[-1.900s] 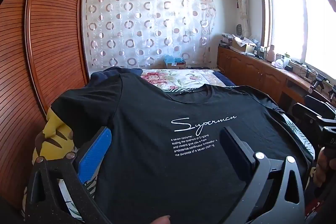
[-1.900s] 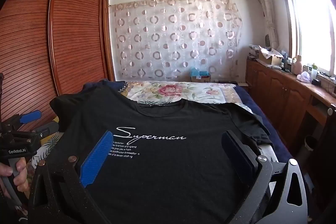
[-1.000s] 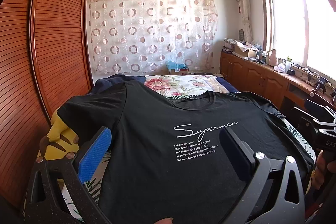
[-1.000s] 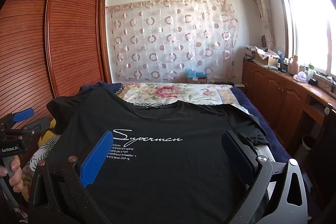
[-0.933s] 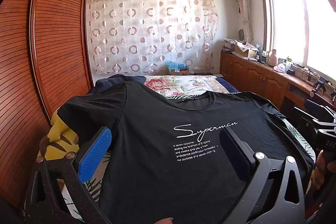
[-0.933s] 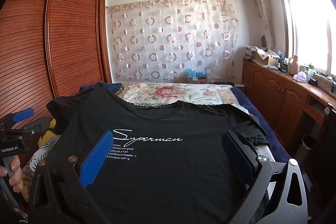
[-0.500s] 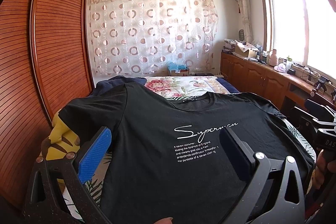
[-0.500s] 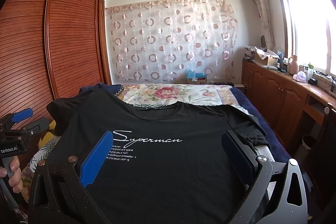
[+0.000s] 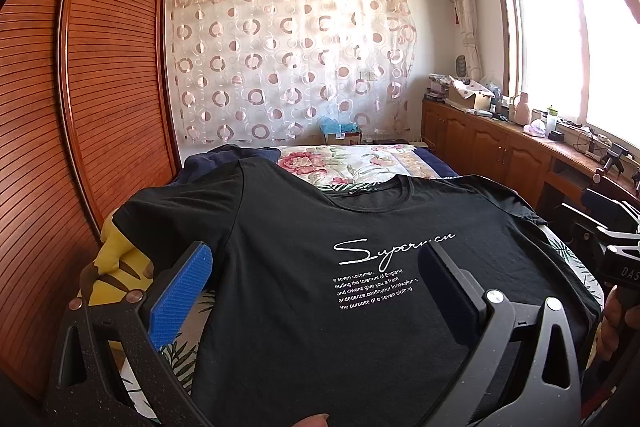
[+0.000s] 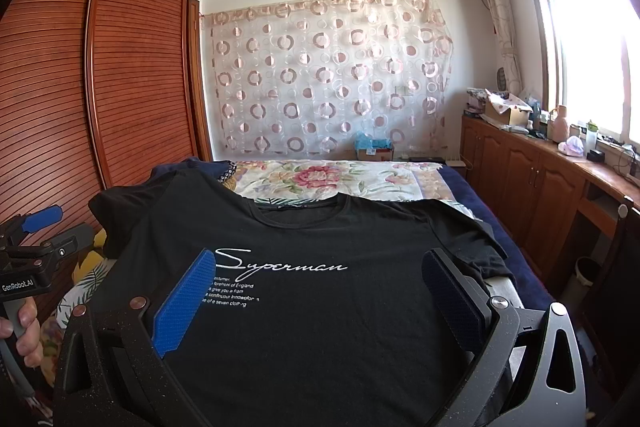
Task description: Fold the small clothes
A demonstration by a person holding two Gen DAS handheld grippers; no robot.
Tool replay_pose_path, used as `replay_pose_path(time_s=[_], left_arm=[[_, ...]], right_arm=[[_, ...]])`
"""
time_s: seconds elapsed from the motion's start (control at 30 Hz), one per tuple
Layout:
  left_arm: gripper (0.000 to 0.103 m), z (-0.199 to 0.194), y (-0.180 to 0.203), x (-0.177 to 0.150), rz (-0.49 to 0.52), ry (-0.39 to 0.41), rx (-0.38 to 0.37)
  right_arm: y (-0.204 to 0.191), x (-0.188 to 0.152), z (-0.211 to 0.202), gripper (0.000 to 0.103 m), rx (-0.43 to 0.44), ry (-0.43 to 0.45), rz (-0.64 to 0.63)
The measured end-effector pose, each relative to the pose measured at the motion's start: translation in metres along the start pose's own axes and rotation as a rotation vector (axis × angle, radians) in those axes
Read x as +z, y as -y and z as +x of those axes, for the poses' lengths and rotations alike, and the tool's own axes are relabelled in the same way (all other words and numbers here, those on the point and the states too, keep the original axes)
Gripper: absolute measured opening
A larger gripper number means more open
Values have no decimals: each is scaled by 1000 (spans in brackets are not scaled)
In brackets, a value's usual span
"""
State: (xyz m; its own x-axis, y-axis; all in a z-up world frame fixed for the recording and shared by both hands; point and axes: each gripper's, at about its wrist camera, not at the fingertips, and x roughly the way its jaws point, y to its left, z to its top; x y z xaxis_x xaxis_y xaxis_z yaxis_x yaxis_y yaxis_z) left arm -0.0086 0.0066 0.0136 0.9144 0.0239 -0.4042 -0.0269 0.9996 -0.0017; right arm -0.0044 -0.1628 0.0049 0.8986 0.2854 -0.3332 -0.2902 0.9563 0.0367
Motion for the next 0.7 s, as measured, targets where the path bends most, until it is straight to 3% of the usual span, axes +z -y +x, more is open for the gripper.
replay_pose_path(time_s=[0.7], left_arm=[[103,0,0,2,10,5,9]], right_arm=[[-1,0,1,103,1,2,0]])
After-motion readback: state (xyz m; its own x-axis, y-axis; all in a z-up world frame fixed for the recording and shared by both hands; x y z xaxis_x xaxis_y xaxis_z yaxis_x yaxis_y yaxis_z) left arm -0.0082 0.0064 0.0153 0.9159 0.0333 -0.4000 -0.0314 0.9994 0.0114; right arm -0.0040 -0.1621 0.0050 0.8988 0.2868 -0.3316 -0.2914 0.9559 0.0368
